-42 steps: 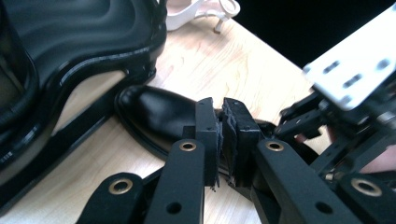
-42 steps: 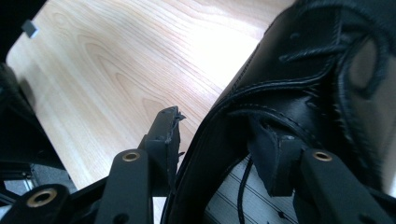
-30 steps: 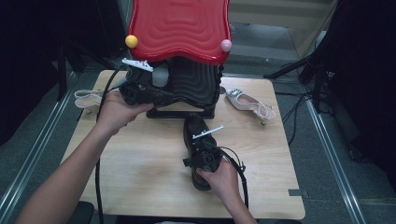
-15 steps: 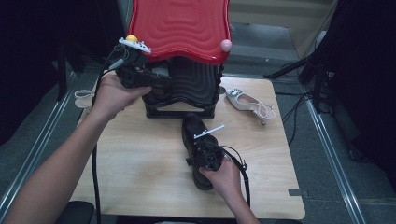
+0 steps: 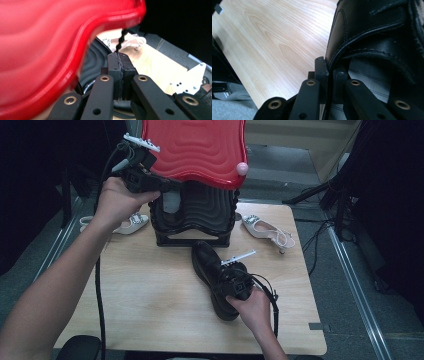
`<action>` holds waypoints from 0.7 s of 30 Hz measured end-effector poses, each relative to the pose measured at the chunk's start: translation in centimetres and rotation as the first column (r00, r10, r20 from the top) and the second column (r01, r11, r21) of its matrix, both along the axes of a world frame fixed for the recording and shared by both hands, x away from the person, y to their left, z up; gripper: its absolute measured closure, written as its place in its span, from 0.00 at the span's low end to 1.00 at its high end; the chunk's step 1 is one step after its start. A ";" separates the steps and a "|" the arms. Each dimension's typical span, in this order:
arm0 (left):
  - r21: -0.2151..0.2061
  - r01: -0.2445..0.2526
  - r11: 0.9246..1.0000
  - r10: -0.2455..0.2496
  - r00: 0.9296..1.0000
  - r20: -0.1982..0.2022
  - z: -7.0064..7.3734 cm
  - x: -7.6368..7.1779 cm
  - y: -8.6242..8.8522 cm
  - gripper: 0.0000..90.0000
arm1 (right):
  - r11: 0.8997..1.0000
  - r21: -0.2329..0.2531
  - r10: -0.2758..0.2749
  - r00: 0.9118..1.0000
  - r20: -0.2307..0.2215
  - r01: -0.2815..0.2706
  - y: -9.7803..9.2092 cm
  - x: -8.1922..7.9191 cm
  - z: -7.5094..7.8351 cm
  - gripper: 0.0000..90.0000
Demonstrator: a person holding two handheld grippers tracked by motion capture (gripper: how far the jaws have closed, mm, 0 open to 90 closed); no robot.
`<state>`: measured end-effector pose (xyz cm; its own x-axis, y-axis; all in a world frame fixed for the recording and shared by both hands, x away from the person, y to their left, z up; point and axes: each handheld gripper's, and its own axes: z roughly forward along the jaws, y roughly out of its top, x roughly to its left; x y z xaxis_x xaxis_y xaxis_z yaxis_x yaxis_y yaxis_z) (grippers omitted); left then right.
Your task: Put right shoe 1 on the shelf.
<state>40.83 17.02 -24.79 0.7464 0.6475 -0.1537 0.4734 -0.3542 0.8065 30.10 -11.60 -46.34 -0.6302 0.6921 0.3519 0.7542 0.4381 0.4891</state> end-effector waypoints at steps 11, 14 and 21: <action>0.033 -0.034 0.999 0.032 0.998 0.051 2.1 1.6 -0.1 1.00 | 0.999 0.046 -0.006 1.000 0.022 0.005 -2.1 0.9 2.1 0.97; 0.024 -0.047 0.999 0.046 0.999 0.029 2.0 2.5 0.1 1.00 | 0.998 0.069 -0.007 1.000 0.019 0.006 -2.5 1.0 2.6 0.97; 0.028 -0.065 0.997 0.065 0.998 0.008 1.4 3.4 0.1 1.00 | 0.993 0.119 -0.009 1.000 0.016 0.007 -3.7 0.6 3.6 0.97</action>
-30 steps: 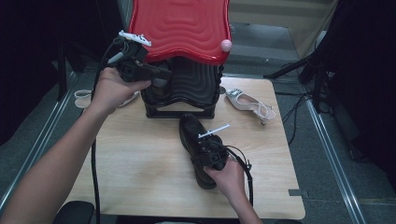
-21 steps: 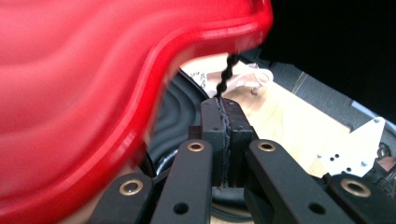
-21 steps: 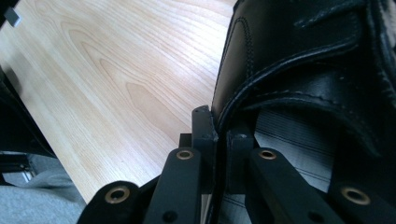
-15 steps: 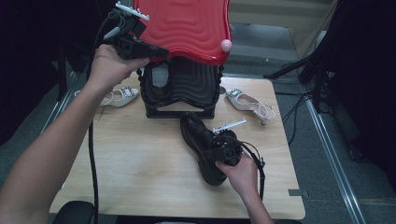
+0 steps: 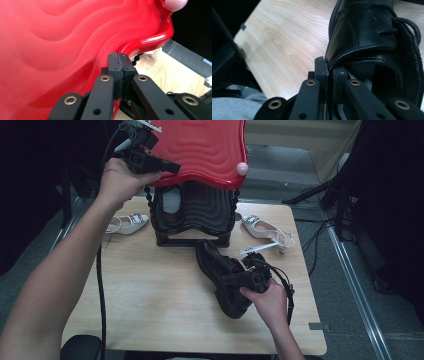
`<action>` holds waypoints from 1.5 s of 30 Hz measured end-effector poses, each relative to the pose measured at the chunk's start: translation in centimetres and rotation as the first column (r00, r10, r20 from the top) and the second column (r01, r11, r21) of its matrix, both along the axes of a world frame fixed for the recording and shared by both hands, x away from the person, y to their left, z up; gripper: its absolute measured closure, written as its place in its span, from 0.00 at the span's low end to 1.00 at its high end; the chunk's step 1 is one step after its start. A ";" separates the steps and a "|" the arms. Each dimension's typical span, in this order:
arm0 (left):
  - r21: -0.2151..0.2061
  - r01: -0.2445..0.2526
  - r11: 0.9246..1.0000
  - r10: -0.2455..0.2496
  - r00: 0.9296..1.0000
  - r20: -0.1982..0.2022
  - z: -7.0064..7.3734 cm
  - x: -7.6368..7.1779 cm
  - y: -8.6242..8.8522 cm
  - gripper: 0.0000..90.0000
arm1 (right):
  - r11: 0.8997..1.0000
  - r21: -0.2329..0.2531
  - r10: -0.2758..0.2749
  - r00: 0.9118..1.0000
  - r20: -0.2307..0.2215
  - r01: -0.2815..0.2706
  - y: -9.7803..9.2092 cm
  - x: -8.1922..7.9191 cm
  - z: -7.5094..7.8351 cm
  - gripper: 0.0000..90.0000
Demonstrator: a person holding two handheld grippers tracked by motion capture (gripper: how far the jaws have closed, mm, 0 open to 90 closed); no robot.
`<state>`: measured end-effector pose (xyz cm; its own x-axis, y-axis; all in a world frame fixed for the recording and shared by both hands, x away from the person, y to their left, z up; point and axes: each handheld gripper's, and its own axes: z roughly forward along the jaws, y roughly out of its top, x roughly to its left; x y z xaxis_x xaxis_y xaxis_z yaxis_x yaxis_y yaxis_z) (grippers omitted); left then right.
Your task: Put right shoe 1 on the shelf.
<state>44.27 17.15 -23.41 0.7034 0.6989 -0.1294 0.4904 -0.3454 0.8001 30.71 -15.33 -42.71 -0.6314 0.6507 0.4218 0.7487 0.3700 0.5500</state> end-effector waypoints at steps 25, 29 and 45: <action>0.022 -0.024 0.999 0.024 1.000 -0.018 -0.7 0.8 0.4 1.00 | 0.999 0.048 -0.013 0.990 0.143 0.006 0.6 1.1 7.7 0.96; 0.021 -0.022 1.000 0.022 1.000 -0.016 -0.7 0.8 0.4 1.00 | 0.999 0.037 -0.038 0.984 0.173 0.032 1.5 2.4 8.3 0.96; 0.017 -0.019 1.000 0.019 1.000 -0.006 -0.9 0.6 0.6 1.00 | 0.986 0.049 -0.167 0.935 0.312 0.159 4.6 6.9 7.6 0.96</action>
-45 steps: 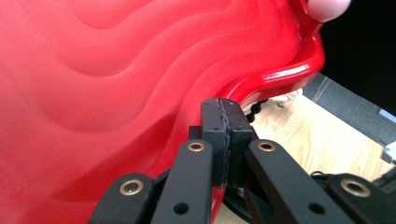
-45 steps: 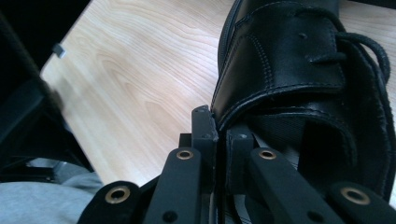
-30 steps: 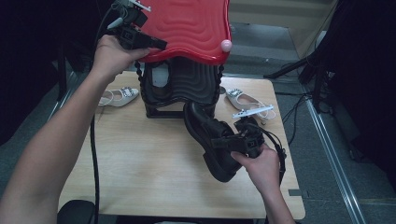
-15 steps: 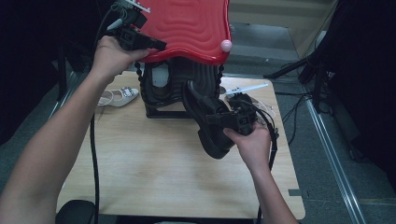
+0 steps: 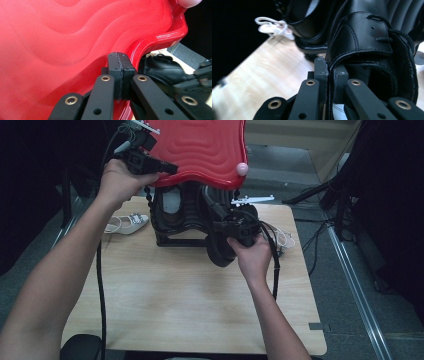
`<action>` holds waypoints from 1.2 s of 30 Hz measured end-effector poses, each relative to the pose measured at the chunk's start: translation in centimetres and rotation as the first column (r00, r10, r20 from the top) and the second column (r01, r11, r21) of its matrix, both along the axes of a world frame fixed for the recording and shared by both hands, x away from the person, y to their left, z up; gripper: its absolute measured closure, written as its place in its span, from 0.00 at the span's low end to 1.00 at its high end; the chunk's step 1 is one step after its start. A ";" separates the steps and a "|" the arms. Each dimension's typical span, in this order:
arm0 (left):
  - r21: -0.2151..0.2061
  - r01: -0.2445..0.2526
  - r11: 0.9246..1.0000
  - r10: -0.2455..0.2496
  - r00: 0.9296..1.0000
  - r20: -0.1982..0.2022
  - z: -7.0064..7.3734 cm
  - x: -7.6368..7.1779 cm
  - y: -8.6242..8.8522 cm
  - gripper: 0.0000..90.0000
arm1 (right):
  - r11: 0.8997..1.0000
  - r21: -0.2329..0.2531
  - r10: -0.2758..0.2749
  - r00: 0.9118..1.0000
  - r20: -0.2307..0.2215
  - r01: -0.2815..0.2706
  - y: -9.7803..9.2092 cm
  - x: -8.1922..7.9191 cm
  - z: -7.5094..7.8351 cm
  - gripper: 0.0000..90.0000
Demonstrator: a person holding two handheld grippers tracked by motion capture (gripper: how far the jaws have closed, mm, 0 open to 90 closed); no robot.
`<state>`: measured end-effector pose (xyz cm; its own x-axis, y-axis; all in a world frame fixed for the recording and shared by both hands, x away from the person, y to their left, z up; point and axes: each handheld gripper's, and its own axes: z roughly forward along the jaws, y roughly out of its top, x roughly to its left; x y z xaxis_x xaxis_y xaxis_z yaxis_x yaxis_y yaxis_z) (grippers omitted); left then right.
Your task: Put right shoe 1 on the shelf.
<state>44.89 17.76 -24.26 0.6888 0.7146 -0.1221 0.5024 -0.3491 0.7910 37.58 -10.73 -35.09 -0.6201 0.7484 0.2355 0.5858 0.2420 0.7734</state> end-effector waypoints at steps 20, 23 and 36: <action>0.005 0.005 1.000 -0.005 1.000 0.001 0.0 -0.1 0.1 1.00 | 0.995 -0.005 -0.103 0.987 0.126 0.104 4.3 2.0 -2.2 0.96; 0.008 0.006 1.000 -0.006 1.000 0.003 0.0 -0.1 0.1 1.00 | 0.994 -0.014 -0.106 0.987 0.120 0.109 4.7 2.7 -2.7 0.96; 0.010 0.005 1.000 -0.005 1.000 0.008 0.0 -0.1 0.1 1.00 | 0.988 -0.048 -0.140 0.975 0.171 0.150 6.4 4.3 -3.5 0.95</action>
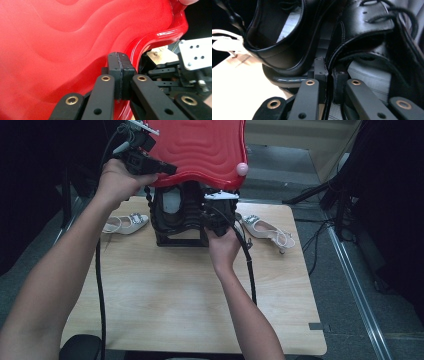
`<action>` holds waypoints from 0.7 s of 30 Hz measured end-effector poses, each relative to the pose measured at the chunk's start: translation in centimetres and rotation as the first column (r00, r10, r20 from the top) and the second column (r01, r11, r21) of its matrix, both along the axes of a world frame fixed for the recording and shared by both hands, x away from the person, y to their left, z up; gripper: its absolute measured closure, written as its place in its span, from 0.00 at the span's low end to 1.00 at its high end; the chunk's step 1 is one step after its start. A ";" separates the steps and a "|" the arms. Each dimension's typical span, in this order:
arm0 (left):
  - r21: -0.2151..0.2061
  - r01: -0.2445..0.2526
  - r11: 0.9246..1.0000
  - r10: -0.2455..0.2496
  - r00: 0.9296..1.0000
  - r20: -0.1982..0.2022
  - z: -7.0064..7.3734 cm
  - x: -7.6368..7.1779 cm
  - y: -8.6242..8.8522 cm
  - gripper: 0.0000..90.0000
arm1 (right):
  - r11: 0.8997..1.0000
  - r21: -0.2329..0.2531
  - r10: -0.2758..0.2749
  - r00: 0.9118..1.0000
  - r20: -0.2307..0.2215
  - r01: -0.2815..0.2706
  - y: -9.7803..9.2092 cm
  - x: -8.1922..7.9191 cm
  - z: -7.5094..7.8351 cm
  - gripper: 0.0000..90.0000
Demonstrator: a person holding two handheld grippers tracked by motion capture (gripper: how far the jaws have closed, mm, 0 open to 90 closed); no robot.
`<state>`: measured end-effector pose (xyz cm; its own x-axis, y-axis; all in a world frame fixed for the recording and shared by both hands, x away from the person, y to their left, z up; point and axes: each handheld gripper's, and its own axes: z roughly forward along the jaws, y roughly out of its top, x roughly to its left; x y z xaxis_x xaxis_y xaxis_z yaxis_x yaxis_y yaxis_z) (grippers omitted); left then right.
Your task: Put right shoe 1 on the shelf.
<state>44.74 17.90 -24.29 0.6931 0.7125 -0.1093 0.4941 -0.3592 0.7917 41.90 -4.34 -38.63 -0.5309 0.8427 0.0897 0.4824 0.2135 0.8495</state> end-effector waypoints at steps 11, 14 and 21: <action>-0.006 -0.011 1.000 0.011 1.000 0.011 -0.1 -0.1 0.0 1.00 | 0.996 0.073 0.063 0.996 -0.064 -0.058 -0.4 0.2 0.3 0.75; -0.012 -0.018 1.000 0.018 1.000 0.009 -0.2 -0.1 -0.1 1.00 | 0.996 0.062 0.065 0.997 -0.049 -0.062 -0.6 -0.3 0.7 0.72; -0.017 -0.021 1.000 0.022 1.000 0.010 -0.2 -0.2 -0.1 1.00 | 0.992 0.056 0.118 0.991 -0.066 -0.114 -1.4 -2.3 2.0 0.86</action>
<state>44.57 17.83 -24.49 0.6788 0.7254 -0.1142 0.4934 -0.3353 0.8026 39.58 -5.76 -36.61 -0.6156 0.7692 0.1713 0.5150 0.2281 0.8263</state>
